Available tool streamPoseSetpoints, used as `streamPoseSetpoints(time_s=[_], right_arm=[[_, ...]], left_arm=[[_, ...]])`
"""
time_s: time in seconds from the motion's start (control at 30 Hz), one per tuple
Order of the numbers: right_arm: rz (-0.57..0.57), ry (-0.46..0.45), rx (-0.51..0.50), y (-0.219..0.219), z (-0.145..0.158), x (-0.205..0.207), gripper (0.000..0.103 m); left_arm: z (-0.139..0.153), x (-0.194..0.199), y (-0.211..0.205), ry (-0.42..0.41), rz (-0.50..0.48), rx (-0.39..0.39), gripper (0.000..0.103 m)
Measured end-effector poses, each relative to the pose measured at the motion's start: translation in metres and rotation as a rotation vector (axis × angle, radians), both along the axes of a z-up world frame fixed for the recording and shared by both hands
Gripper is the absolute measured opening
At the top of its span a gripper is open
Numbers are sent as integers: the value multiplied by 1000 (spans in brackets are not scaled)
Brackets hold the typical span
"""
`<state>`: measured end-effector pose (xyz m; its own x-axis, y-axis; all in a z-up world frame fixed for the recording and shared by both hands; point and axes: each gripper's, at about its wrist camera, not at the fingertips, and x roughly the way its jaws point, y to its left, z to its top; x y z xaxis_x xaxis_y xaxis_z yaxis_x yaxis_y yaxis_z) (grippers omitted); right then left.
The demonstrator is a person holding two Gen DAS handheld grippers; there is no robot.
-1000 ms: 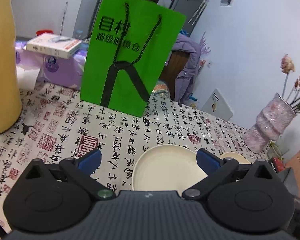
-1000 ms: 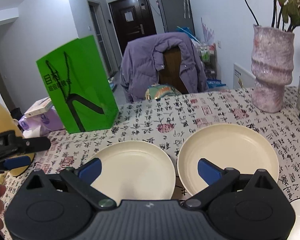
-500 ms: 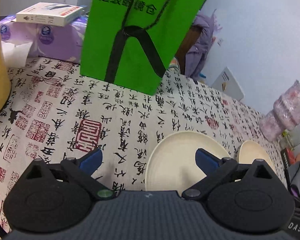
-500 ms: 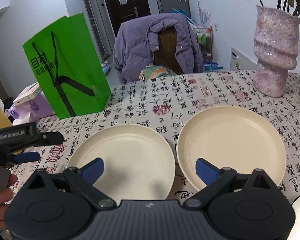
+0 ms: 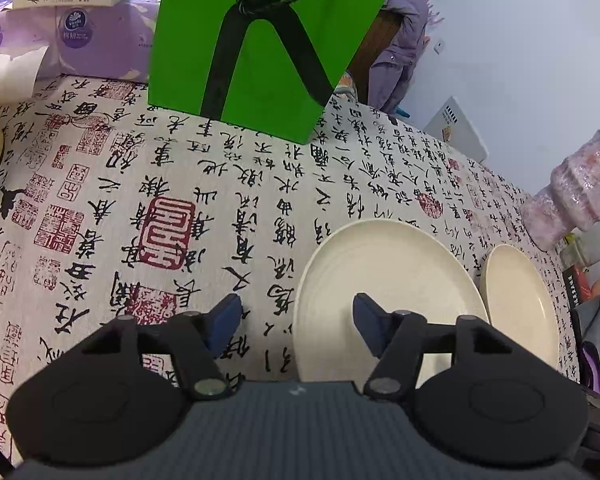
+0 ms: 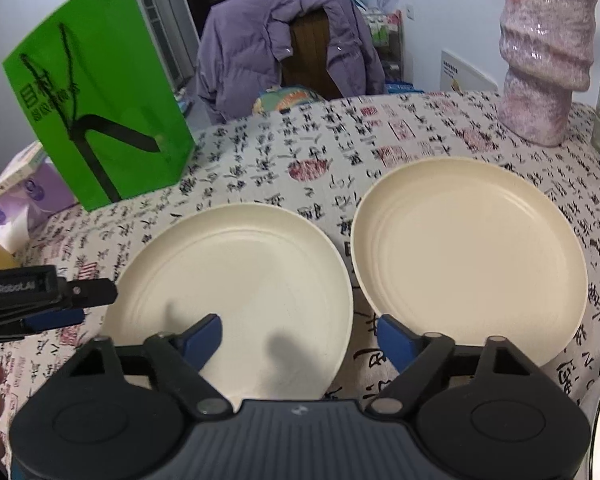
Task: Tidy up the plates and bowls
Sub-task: 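Close the left gripper on the rim of a cream plate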
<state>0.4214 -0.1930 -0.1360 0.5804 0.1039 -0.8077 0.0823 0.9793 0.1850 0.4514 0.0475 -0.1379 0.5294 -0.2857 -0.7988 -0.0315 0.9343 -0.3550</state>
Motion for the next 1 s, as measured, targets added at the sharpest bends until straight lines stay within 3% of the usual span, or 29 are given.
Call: streamPoseSetpoints(time_s=[0.13, 0.3, 0.47, 0.63, 0.7, 1.0], right_arm=[[-8, 12, -16, 2, -3, 2, 69], [-25, 37, -40, 4, -7, 7, 63], [-28, 57, -42, 4, -12, 11, 52], [-27, 76, -48, 5, -15, 15, 44], [-27, 84, -48, 5, -17, 16, 43], [-20, 82, -62, 5, -20, 18, 36]], left_arm=[[-3, 1, -4, 13, 2, 48, 52], [-10, 3, -6, 47, 3, 55, 39], [-15, 5, -7, 70, 8, 68, 38], [-17, 4, -10, 73, 1, 82, 28], [-17, 3, -13, 73, -9, 88, 21], [-15, 0, -23, 51, -47, 128, 13]])
